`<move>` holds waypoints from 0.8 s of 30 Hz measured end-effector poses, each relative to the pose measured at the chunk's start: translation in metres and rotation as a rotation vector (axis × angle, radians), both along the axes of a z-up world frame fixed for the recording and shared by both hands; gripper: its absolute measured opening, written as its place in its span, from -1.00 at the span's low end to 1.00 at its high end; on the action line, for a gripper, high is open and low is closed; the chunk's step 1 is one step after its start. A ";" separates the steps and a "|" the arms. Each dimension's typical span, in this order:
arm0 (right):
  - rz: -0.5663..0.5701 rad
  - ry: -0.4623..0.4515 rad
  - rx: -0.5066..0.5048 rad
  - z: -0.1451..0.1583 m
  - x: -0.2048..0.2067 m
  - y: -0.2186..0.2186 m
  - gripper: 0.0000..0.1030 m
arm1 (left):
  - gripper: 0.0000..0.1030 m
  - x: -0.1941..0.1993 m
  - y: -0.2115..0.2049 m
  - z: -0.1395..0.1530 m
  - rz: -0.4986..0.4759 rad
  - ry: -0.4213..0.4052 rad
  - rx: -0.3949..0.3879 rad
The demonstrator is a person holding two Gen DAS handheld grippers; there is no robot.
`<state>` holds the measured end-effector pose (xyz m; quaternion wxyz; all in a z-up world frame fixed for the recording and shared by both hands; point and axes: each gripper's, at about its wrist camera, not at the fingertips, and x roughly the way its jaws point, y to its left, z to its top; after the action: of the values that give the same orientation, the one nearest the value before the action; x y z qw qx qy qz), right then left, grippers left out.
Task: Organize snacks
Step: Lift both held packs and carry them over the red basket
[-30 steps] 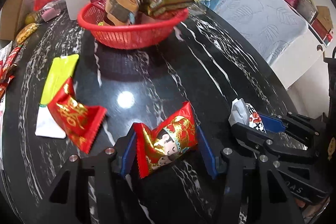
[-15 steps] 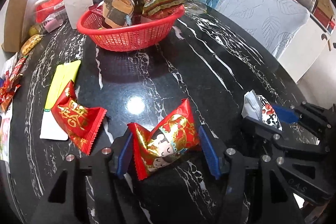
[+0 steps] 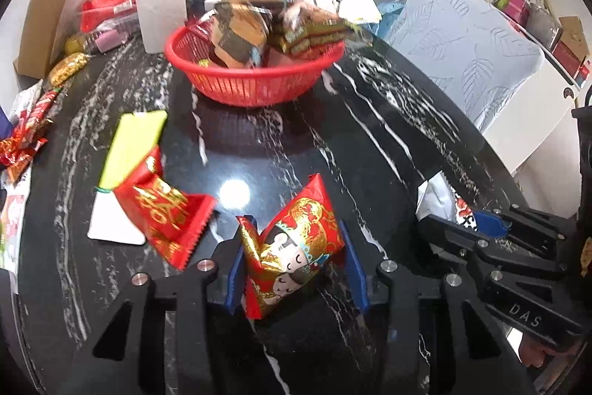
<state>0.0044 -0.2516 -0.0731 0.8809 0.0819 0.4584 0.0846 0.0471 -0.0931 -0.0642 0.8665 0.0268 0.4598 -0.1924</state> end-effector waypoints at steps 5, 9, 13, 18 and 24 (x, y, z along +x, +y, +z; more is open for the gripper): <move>0.026 -0.029 0.025 0.014 0.005 0.008 -0.45 | -0.14 0.004 0.008 0.020 0.013 -0.037 -0.006; 0.052 -0.069 0.045 0.029 0.012 0.013 -0.45 | -0.14 0.008 0.015 0.041 0.026 -0.080 -0.023; 0.078 -0.107 0.064 0.046 0.020 0.019 -0.45 | -0.14 0.013 0.021 0.060 0.038 -0.125 -0.044; 0.098 -0.159 0.088 0.068 0.032 0.023 -0.45 | -0.14 0.022 0.026 0.082 0.051 -0.174 -0.061; 0.110 -0.225 0.087 0.092 0.049 0.026 -0.45 | -0.14 0.040 0.032 0.102 0.075 -0.229 -0.071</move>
<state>0.0533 -0.2258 0.0193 0.9163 0.0847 0.3566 0.1613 0.0868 -0.0615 0.0381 0.9204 0.0005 0.3512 -0.1717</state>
